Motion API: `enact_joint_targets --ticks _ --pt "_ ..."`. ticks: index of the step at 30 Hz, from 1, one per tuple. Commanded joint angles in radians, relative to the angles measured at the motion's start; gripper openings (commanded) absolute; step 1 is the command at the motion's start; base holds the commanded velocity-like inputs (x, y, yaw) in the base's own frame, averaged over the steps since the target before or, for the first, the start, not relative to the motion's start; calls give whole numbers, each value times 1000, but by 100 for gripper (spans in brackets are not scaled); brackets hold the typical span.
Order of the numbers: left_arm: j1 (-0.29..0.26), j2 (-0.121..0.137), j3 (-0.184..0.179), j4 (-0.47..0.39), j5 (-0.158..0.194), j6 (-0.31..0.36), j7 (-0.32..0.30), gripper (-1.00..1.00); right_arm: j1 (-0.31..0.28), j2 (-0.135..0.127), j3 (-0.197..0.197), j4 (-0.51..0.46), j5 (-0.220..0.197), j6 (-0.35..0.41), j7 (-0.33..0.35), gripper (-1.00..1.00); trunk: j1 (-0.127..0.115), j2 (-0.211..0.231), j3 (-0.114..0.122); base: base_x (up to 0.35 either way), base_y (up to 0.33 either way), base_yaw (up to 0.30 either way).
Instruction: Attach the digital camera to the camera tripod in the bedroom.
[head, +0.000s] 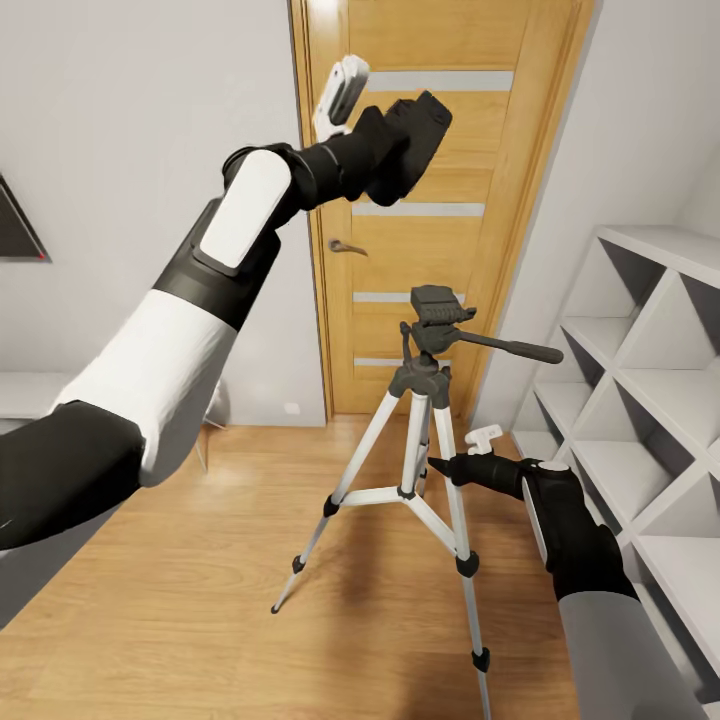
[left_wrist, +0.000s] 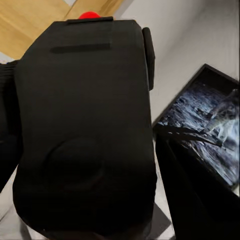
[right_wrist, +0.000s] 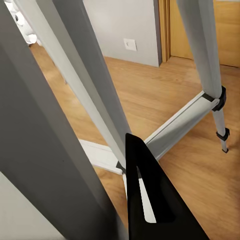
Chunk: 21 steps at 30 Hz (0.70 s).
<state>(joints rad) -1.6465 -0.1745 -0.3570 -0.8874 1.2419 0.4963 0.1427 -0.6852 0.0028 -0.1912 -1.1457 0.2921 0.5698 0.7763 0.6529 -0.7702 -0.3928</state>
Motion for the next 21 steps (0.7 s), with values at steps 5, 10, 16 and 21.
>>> enact_joint_targets --ticks 5,10,16,21 --pt "0 14 -10 24 4 9 -239 -100 0 0 -2 61 19 5 9 -100 0 -1 -1 0 0 0" --pt "1 131 -15 77 2 12 -735 -100 0 1 -2 62 19 5 9 -100 0 -1 -1 0 0 0" --pt "16 216 -20 126 -24 8 -842 -100 0 2 -2 62 19 5 9 -100 0 -1 -1 0 0 0" --pt "115 234 -31 152 -60 1 -858 -100 0 2 -2 63 18 5 9 -100 0 -1 -1 0 0 0"
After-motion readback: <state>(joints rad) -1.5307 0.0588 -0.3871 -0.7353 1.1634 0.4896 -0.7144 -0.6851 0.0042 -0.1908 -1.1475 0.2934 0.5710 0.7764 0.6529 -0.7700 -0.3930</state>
